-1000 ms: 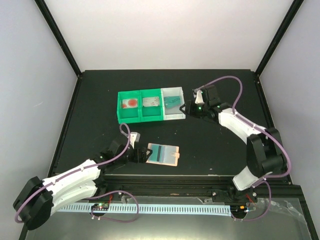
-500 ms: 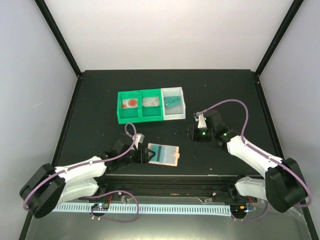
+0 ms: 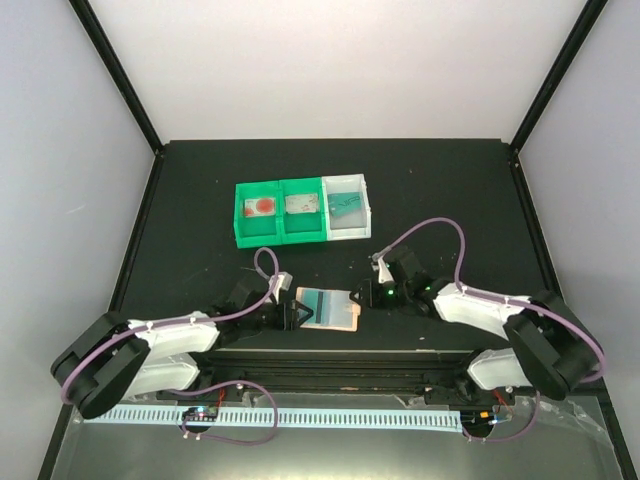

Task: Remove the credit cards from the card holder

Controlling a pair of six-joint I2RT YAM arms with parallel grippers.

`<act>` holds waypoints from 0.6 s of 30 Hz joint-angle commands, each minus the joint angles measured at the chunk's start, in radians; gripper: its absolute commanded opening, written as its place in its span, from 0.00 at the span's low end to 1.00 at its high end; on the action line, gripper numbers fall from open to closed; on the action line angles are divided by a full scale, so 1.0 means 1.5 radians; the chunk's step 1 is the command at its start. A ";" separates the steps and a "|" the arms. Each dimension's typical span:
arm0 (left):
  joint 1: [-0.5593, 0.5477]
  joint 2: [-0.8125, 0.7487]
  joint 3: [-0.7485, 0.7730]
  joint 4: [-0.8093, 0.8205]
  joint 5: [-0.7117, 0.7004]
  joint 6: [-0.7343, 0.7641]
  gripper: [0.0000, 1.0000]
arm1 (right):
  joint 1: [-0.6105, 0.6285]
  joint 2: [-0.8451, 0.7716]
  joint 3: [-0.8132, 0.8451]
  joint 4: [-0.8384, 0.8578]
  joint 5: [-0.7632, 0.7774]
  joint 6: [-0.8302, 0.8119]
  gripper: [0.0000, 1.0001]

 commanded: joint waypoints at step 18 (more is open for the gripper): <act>0.002 -0.176 0.010 -0.115 -0.046 -0.015 0.54 | 0.079 0.058 0.068 0.009 0.088 -0.033 0.37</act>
